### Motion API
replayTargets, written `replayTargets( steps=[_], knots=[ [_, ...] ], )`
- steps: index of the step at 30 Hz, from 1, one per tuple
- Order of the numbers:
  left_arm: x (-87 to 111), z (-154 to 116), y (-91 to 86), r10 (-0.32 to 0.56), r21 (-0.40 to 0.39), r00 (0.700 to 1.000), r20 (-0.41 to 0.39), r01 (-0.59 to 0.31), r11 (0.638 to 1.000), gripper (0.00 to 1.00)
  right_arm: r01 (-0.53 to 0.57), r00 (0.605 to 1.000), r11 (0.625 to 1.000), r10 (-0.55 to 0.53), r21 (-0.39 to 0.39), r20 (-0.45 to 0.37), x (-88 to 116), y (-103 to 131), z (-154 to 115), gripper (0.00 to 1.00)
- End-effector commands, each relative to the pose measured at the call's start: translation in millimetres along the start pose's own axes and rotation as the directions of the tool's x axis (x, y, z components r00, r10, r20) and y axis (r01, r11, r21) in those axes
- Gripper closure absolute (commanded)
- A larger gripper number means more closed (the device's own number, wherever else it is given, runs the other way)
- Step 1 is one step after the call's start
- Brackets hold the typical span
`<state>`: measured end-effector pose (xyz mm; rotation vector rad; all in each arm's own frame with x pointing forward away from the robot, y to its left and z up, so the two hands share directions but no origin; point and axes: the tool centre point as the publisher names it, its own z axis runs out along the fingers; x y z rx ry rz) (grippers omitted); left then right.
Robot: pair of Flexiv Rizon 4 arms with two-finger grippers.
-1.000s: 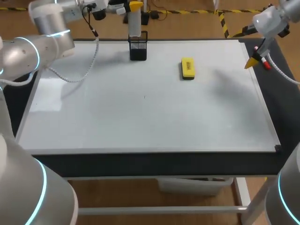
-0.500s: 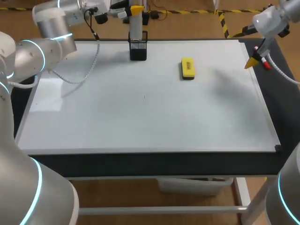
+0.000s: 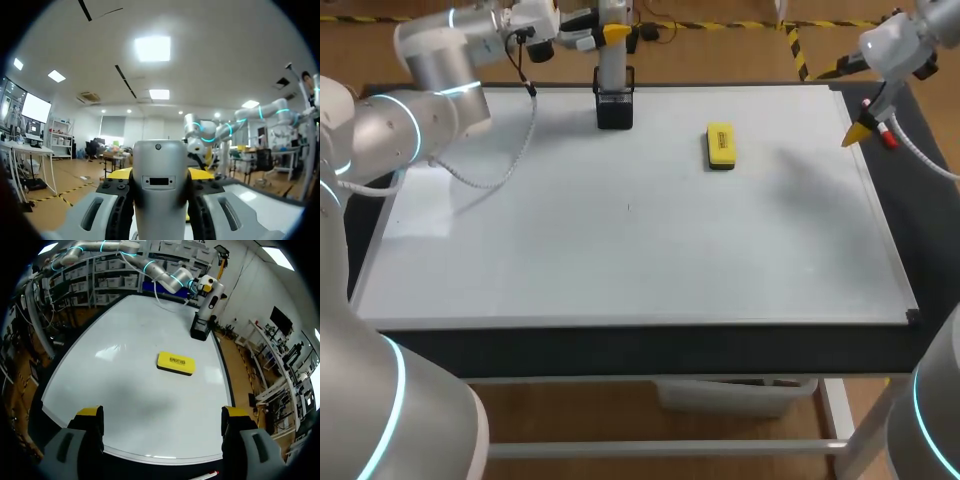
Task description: Pick up the inspection probe, press it on each red-marked spot on the whiteboard one by one, put down the probe, pick up the eraser, and wipe off all the red marks.
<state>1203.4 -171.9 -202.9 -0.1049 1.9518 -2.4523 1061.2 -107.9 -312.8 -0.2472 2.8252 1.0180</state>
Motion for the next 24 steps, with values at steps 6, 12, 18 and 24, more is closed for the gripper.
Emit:
replayTargets(
  steps=[6, 12, 18, 24],
  knots=[
    [-8.1, -5, 19.9, -0.007, 0.019, 0.948, -0.317, 0.014, 1.0, 1.0, 0.001, 1.0, 1.0, -0.001, 0.003, -0.002, 0, 0, 0, 0.0],
    [-11.9, -10, 32.0, -0.009, 0.041, 0.943, -0.332, 0.024, 0.999, 1.0, 0.001, 1.0, 1.0, -0.001, 0.003, -0.002, 0, 0, 0, 0.0],
    [-12.8, -9, 38.5, -0.009, 0.048, 0.937, -0.349, 0.028, 0.998, 1.0, 0.001, 1.0, 1.0, -0.001, 0.003, -0.002, 0, 0, 0, 0.0],
    [-14.6, -10, 43.9, -0.014, 0.053, 0.932, -0.362, 0.035, 0.998, 1.0, 0.001, 1.0, 1.0, -0.001, 0.003, -0.002, 0, 0, 0, 0.0]
  ],
)
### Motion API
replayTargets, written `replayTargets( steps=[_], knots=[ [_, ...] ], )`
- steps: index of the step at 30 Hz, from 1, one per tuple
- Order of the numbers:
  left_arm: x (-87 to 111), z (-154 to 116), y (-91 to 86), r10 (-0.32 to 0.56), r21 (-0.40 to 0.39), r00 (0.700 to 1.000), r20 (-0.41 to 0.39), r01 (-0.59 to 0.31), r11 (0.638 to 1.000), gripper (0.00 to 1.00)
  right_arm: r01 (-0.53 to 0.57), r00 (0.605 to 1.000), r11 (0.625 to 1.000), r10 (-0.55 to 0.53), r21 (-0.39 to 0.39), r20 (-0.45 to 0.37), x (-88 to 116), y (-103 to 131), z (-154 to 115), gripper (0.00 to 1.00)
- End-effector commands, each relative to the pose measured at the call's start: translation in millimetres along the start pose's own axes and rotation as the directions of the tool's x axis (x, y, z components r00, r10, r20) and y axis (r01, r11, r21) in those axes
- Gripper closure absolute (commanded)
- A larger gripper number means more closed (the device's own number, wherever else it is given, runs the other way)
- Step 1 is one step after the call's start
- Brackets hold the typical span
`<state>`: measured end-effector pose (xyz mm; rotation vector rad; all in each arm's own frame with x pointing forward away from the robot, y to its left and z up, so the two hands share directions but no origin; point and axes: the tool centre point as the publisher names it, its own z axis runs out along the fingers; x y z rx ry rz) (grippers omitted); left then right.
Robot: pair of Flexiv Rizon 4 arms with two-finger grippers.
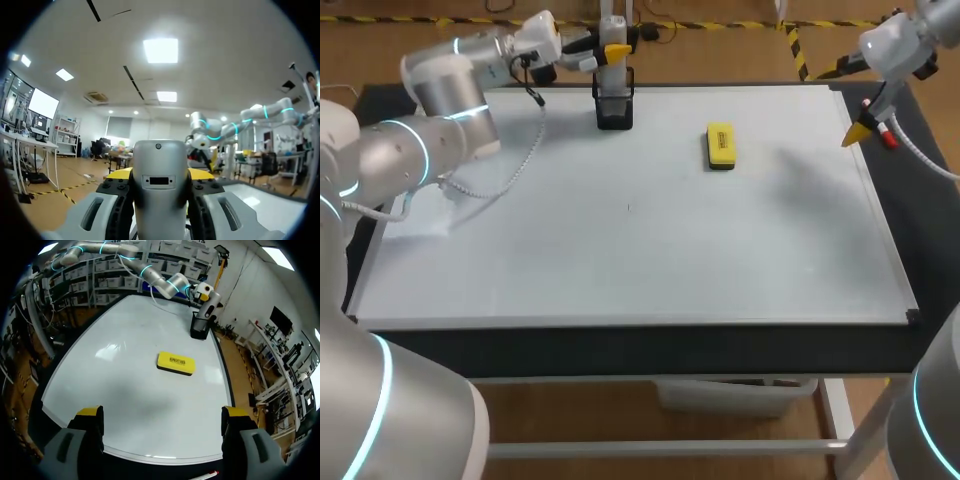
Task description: Pick up the inspection probe, press it on each red-marked spot on the whiteboard one by one, put down the probe, pick up the eraser, and wipe off all the red marks.
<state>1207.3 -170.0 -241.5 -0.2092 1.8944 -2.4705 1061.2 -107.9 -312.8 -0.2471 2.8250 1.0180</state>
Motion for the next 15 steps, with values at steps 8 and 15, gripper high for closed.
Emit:
replayTargets(
  steps=[8, 15],
  knots=[
    [-10.7, -1, 11.0, 0.003, 0.009, 0.9, -0.437, 0.001, 1.0, 1.0, 0.001, 1.0, 1.0, -0.001, 0.003, -0.002, 0, 0, 0, 0.0],
    [-14.2, -3, 18.0, -0.01, -0.004, 0.894, -0.447, 0.009, 1.0, 1.0, 0.001, 1.0, 1.0, -0.001, 0.003, -0.002, 0, 0, 0, 0.0]
  ],
)
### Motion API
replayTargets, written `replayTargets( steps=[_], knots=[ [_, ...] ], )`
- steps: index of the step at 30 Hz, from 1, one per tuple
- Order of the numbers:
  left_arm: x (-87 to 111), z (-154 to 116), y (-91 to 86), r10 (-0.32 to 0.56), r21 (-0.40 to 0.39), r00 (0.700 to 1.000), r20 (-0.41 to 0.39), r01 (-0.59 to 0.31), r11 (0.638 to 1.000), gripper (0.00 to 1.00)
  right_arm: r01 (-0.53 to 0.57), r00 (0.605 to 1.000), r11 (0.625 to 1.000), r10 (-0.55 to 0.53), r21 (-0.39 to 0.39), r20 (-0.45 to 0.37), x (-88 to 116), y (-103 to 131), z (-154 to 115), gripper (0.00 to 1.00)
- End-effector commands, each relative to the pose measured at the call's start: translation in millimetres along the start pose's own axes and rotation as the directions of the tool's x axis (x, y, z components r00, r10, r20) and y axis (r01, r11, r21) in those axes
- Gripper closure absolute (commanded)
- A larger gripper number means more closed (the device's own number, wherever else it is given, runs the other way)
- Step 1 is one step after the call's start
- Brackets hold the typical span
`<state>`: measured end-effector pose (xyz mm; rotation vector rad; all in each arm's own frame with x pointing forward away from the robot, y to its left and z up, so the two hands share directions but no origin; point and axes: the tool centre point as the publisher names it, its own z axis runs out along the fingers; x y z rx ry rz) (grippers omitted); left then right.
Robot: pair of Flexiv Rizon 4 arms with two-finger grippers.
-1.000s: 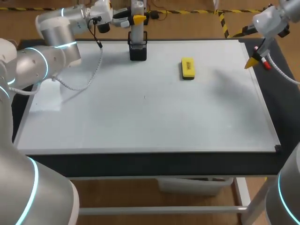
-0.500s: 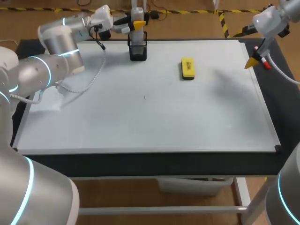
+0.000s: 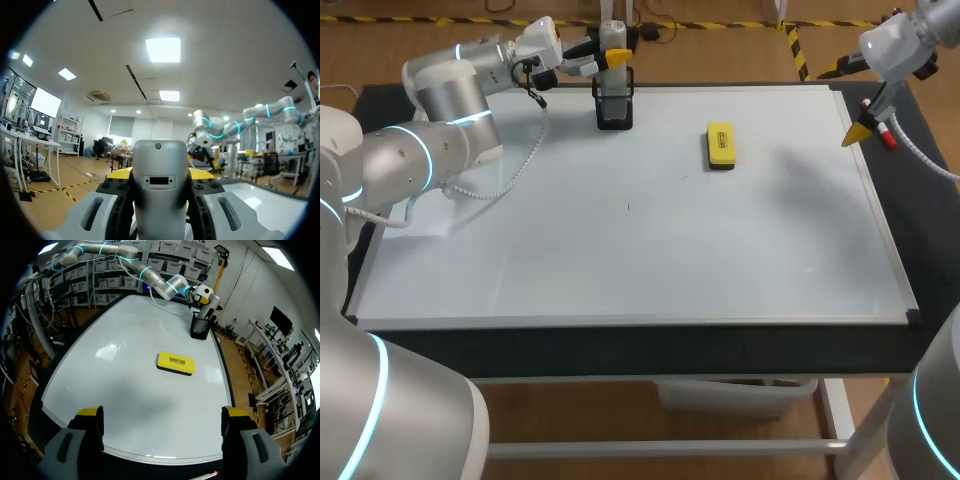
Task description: Pick up the inspection probe, press it on each red-marked spot on the whiteboard one by one, put down the probe, pick up the eraser, and wipe off all the red marks.
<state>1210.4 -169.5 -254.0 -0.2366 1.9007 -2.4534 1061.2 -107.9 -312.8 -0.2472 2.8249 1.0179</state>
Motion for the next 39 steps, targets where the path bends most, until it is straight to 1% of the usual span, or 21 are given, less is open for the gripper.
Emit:
replayTargets(
  steps=[1, 3, 4, 5, 6, 7, 8, 17, 20, 24, 28, 31, 35, 36, 38, 39],
  knots=[
    [-10.4, 0, 6.7, -0.004, 0.003, 0.885, -0.466, 0.006, 1.0, 1.0, 0.001, 1.0, 1.0, -0.001, 0.003, -0.003, 0, 0, 0, 0.0],
    [-10.6, 0, 7.1, -0.01, -0.002, 0.88, -0.475, 0.01, 1.0, 1.0, 0.001, 1.0, 1.0, -0.001, 0.003, -0.003, 0, 0, 0, 0.0],
    [-10.6, 0, 7.3, -0.01, -0.003, 0.879, -0.476, 0.01, 1.0, 0.97, 0.001, 1.0, 1.0, -0.001, 0.003, -0.003, 0, 0, 0, 0.0],
    [-10.7, 0, 7.4, -0.011, -0.004, 0.879, -0.477, 0.01, 1.0, 0.73, 0.001, 1.0, 1.0, -0.001, 0.003, -0.003, 0, 0, 0, 0.0],
    [-10.9, 0, 7.4, -0.01, -0.006, 0.877, -0.48, 0.009, 1.0, 0.4, 0.001, 1.0, 1.0, -0.001, 0.003, -0.003, 0, 0, 0, 0.0],
    [-10.3, -1, 6.8, -0.01, -0.007, 0.876, -0.482, 0.007, 1.0, 0.15, 0.001, 1.0, 1.0, -0.001, 0.003, -0.003, 0, 0, 0, 0.0],
    [-9.6, -2, 5.8, -0.009, -0.011, 0.874, -0.486, 0.004, 1.0, 0.0, 0.001, 1.0, 1.0, -0.001, 0.003, -0.003, 0, 0, 0, 0.0],
    [-6.9, -9, -10.3, 0.009, -0.04, 0.867, -0.498, -0.033, 0.999, 0.0, 0.001, 1.0, 1.0, -0.001, 0.003, -0.003, 0, 0, 0, 0.0],
    [-3.9, -11, -15.5, 0.013, -0.062, 0.866, -0.499, -0.051, 0.997, 0.0, 0.001, 1.0, 1.0, -0.001, 0.003, -0.003, 0, 0, 0, 0.0],
    [0.1, -18, -22.1, 0.022, -0.123, 0.88, -0.475, -0.091, 0.988, 0.0, 0.001, 1.0, 1.0, -0.001, 0.003, -0.003, 0, 0, 0, 0.0],
    [2.7, -28, -29.4, 0.035, -0.149, 0.894, -0.447, -0.113, 0.982, 0.0, 0.001, 1.0, 1.0, -0.001, 0.003, -0.003, 0, 0, 0, 0.0],
    [9.2, -35, -33.9, 0.051, -0.186, 0.904, -0.425, -0.143, 0.972, 0.0, 0.001, 1.0, 1.0, -0.001, 0.003, -0.003, 0, 0, 0, 0.0],
    [18.9, -53, -38.3, 0.09, -0.258, 0.931, -0.353, -0.189, 0.947, 0.0, 0.001, 1.0, 1.0, -0.001, 0.003, -0.003, 0, 0, 0, 0.0],
    [21.8, -58, -39.2, 0.093, -0.282, 0.943, -0.321, -0.189, 0.941, 0.0, 0.001, 1.0, 1.0, -0.001, 0.003, -0.003, 0, 0, 0, 0.0],
    [29.3, -68, -39.9, 0.123, -0.323, 0.951, -0.285, -0.216, 0.921, 0.0, 0.001, 1.0, 1.0, -0.001, 0.003, -0.003, 0, 0, 0, 0.0],
    [32.6, -72, -40.2, 0.131, -0.351, 0.959, -0.251, -0.216, 0.911, 0.0, 0.001, 1.0, 1.0, -0.001, 0.003, -0.003, 0, 0, 0, 0.0]
  ],
)
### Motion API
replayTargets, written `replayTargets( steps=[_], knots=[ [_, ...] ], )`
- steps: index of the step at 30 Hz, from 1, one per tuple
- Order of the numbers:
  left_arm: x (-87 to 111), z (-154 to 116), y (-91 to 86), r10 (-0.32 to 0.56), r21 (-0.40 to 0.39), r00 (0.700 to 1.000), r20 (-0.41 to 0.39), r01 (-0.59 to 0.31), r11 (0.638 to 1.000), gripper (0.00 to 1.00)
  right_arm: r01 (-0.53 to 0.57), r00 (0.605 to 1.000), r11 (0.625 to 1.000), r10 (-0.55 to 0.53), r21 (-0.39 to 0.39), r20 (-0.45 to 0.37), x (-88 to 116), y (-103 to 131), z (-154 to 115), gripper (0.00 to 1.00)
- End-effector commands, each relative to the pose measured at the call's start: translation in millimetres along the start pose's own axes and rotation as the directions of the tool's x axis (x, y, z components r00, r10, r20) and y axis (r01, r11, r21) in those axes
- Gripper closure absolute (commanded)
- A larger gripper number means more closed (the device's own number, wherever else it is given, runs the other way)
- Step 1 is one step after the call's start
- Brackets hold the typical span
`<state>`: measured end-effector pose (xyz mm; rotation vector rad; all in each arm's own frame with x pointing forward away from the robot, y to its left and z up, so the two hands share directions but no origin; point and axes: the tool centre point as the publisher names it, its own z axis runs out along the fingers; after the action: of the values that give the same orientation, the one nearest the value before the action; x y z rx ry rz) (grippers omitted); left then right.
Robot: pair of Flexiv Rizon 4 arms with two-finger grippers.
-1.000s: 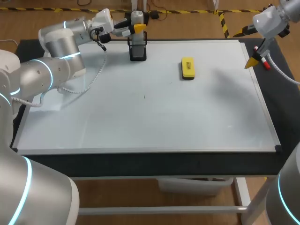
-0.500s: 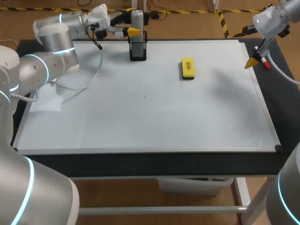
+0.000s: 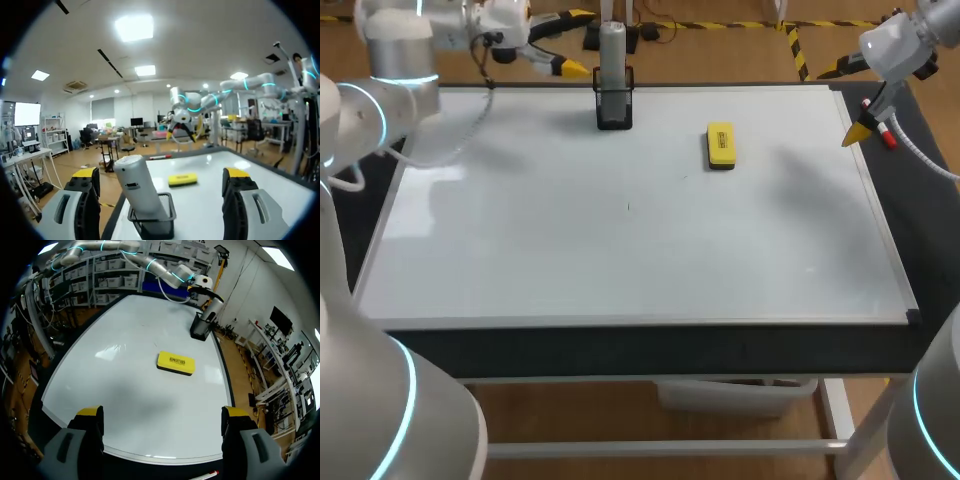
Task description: Pick up the inspection probe, press it on each red-marked spot on the whiteboard one by one, put down the probe, pick up the eraser, and wipe off all the red marks.
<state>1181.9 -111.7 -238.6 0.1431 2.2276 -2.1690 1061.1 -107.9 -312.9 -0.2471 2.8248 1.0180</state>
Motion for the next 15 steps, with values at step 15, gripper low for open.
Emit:
replayTargets(
  steps=[15],
  knots=[
    [85.7, -74, 3.0, 0.14, -0.394, 0.889, 0.436, 0.049, 0.918, 0.0, 0.001, 1.0, 1.0, -0.001, 0.003, -0.003, 0, 0, -1, 0.0]
  ],
)
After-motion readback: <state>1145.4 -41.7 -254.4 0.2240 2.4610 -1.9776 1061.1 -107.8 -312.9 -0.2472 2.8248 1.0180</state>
